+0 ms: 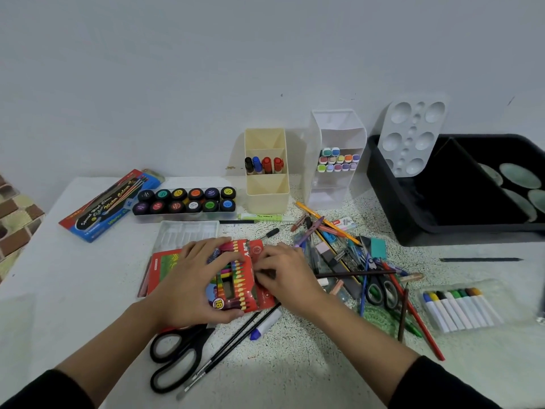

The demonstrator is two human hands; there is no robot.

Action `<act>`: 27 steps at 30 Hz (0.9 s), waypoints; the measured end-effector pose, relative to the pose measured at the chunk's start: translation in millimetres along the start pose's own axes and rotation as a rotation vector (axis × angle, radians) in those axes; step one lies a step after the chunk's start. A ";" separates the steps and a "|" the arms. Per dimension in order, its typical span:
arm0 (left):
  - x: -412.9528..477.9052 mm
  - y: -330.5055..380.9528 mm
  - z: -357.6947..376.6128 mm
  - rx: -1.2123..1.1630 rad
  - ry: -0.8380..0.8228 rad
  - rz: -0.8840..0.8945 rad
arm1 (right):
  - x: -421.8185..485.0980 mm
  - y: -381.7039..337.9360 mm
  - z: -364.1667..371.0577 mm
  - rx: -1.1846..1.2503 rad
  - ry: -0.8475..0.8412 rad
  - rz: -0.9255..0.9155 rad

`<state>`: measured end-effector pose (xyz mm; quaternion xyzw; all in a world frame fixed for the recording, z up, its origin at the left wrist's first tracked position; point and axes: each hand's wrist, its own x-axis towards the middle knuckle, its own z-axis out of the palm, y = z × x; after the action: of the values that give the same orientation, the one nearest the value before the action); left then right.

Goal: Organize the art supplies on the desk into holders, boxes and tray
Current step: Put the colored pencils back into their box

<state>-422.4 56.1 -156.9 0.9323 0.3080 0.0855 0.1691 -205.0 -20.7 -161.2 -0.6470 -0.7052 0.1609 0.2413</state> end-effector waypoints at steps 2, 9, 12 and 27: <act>2.0 1.7 -0.2 0.007 -0.005 -0.003 | -0.8 0.8 -6.0 0.017 0.020 0.012; 15.6 15.3 0.2 0.138 -0.060 0.031 | -19.7 25.2 -75.7 -0.135 -0.041 0.144; 20.4 18.5 2.6 0.141 -0.075 0.042 | -30.5 42.2 -94.3 -0.269 -0.117 0.208; 18.8 14.1 13.0 -0.017 0.163 0.110 | -52.6 54.9 -69.6 -0.340 0.020 0.136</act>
<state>-396.3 53.5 -162.8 0.9364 0.2683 0.1726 0.1463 -118.6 -72.6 -139.9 -0.7262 -0.6744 0.0488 0.1241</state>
